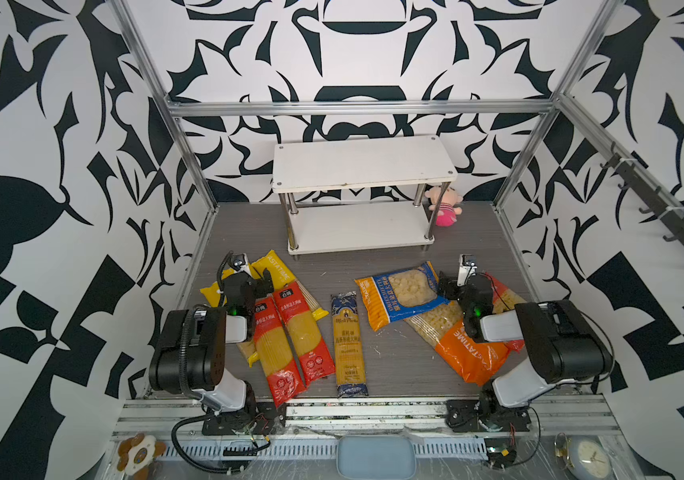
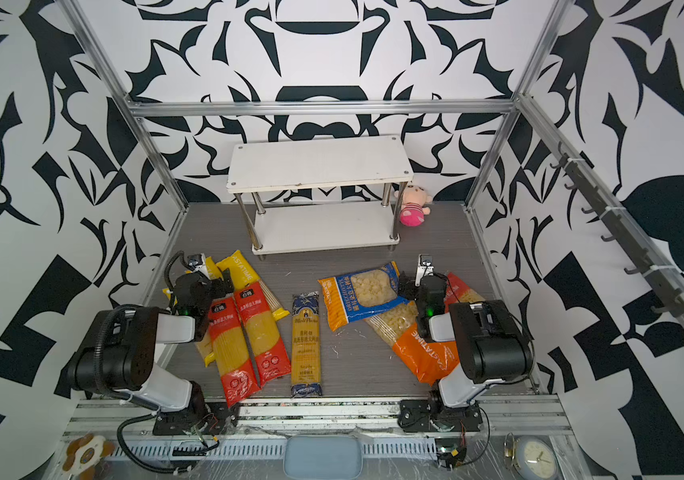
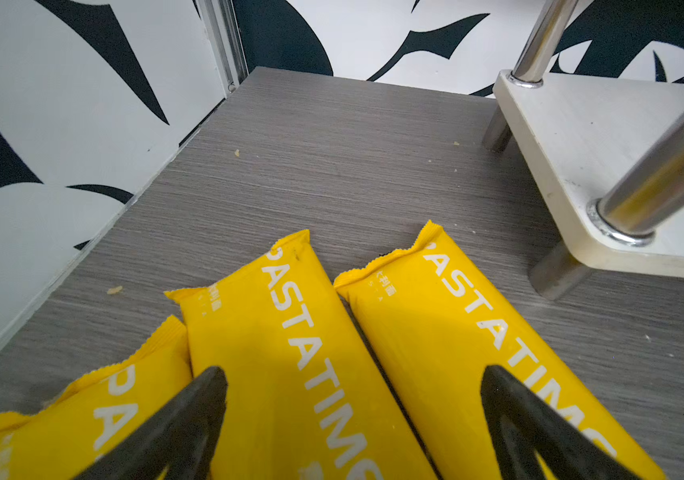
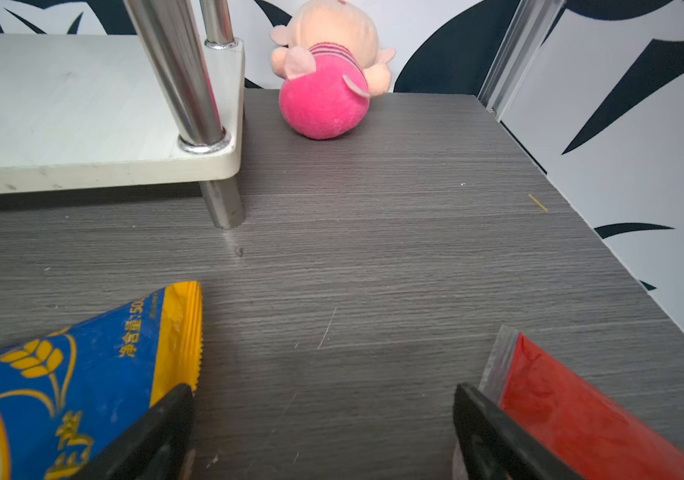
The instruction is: Place and organize the pasta boxes and bags onto the shelf
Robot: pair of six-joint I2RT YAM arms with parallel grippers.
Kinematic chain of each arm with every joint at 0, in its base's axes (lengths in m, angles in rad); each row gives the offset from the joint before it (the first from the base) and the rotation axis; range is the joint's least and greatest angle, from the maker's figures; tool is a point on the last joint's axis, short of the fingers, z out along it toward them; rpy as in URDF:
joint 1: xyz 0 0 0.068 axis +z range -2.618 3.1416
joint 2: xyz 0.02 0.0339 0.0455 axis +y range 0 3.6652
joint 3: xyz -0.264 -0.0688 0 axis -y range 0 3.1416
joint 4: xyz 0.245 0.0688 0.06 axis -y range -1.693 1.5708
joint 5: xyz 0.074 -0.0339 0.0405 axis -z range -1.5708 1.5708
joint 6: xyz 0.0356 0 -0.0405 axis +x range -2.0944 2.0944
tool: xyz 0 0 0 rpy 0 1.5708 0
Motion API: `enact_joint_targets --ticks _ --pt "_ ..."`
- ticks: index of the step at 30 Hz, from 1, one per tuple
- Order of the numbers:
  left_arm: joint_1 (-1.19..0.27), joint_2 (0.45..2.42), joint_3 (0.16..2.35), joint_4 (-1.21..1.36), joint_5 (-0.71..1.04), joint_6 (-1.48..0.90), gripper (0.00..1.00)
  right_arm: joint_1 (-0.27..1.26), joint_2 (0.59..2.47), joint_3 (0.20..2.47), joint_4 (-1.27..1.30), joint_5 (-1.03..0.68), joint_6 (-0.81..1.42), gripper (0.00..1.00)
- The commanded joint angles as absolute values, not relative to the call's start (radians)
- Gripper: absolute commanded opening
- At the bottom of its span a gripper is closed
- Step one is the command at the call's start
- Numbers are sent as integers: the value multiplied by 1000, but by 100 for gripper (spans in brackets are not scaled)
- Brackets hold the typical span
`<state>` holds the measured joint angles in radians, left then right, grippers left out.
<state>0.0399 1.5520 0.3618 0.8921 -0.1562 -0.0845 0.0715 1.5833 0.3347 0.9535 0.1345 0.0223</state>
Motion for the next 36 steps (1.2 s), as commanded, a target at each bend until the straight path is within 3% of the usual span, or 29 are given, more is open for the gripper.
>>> enact_joint_targets --ticks 1,33,36 --pt "45 1550 380 895 -141 -80 99 74 1562 344 958 129 15 100" --pt "54 1548 381 891 -132 -86 99 74 1562 347 951 137 15 100" --pt "44 1505 383 863 -186 -100 99 89 1501 346 906 184 19 100"
